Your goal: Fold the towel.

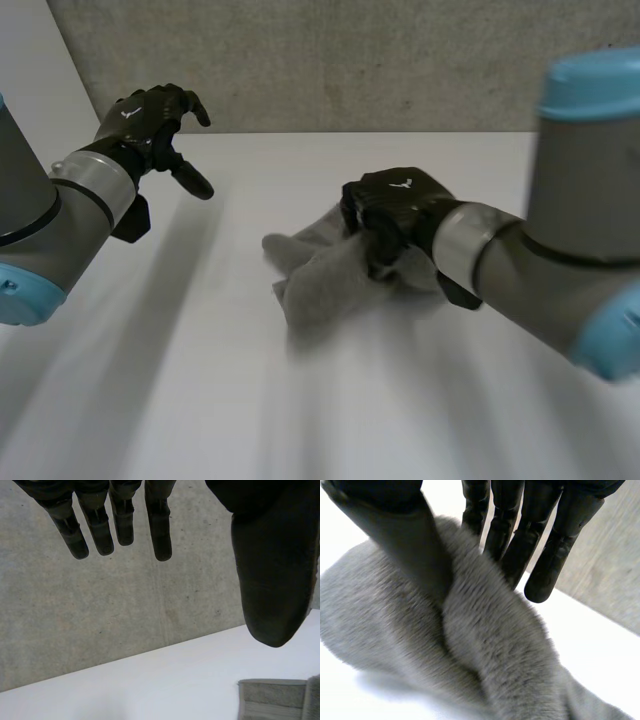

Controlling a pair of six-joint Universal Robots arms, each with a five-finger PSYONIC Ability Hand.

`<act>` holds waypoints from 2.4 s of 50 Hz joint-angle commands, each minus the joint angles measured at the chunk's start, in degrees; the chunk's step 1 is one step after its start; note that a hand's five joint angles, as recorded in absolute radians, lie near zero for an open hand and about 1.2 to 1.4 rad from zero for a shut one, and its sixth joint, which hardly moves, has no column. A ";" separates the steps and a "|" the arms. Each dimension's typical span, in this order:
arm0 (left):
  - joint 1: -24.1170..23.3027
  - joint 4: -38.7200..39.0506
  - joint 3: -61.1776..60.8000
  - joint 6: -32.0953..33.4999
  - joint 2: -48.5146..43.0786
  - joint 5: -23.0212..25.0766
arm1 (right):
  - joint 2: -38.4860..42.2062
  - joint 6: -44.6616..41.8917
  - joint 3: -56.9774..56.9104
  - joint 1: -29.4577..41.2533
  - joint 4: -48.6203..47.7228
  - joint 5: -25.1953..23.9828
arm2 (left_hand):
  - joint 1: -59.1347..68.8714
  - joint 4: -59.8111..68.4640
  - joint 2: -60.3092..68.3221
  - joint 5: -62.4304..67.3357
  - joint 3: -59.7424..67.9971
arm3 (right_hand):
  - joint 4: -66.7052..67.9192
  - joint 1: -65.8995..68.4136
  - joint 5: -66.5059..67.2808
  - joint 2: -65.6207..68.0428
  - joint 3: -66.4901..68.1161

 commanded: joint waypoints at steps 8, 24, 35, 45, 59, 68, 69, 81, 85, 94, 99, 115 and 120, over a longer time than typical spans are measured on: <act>-4.16 -1.14 -7.53 -0.05 -0.84 5.50 | -12.99 -20.72 19.76 -4.93 -12.07 0.08 | -2.15 -2.38 -1.87 0.01 -2.40 | -54.76 -53.74 -53.94 -52.94 -54.46; -9.70 -1.32 -21.86 -0.75 -0.49 6.82 | 1.22 -23.80 -2.61 -3.97 0.29 -6.69 | 7.94 7.71 8.23 10.10 7.70 | -50.83 -49.81 -50.01 -49.01 -50.52; -13.30 -1.32 -24.67 -1.02 -2.77 4.10 | 17.60 -21.78 -15.66 -1.85 12.28 -5.02 | 7.94 7.71 8.23 10.10 7.70 | -45.26 -44.23 -44.44 -43.44 -44.95; -15.15 -0.88 -23.88 -1.02 -5.32 0.49 | 24.98 -19.50 -18.03 -1.24 4.73 1.91 | 7.77 7.55 8.06 9.93 7.53 | -37.39 -36.36 -36.57 -35.56 -37.08; -16.29 1.41 -21.95 -1.02 -6.29 0.49 | 25.60 -16.33 -19.08 -2.03 3.66 1.39 | 7.60 7.38 7.89 9.77 7.36 | 15.24 16.26 16.06 17.06 15.54; -17.61 2.20 -19.67 -0.84 -8.48 0.49 | 16.28 -13.25 -15.04 -11.26 1.11 -0.45 | 7.10 6.87 7.39 9.26 6.85 | 15.24 16.26 16.06 17.06 15.54; -17.78 2.28 -19.14 -0.84 -8.92 0.49 | 14.89 -11.86 -14.26 -13.26 -0.02 -0.71 | 6.93 6.71 7.22 9.09 6.69 | 15.24 16.26 16.06 17.06 15.54; -19.02 5.10 -15.36 -0.84 -12.61 -2.23 | 5.12 -9.30 -0.27 -24.27 -3.81 -8.36 | 7.10 6.87 7.39 9.26 6.85 | 15.24 16.26 16.06 17.06 15.54; -20.59 5.45 -13.52 -0.93 -14.37 -2.32 | 2.05 -9.56 4.98 -26.98 -6.53 -9.77 | 6.93 6.71 7.22 9.09 6.69 | 15.24 16.26 16.06 17.06 15.54; -23.23 5.45 -10.87 -2.34 -16.92 -2.32 | 0.37 -9.65 9.57 -30.33 -8.73 -10.03 | 6.93 6.71 7.22 9.09 6.69 | 15.24 16.26 16.06 17.06 15.54; -24.73 5.36 -10.43 -5.93 -17.45 -2.15 | -0.95 -9.56 11.41 -33.05 -10.22 -11.35 | 7.94 7.71 8.23 10.10 7.69 | 15.24 16.26 16.06 17.06 15.54; -25.96 4.49 -10.78 -7.70 -14.47 -2.06 | -0.95 -9.74 10.98 -33.84 -10.31 -11.53 | 7.60 7.38 7.89 9.77 7.36 | 15.24 16.26 16.06 17.06 15.54; -26.40 3.26 -11.22 -7.70 -13.23 -2.23 | -0.95 -9.74 10.62 -34.11 -10.49 -11.53 | 7.10 6.87 7.39 9.26 6.86 | 15.24 16.26 16.06 17.06 15.54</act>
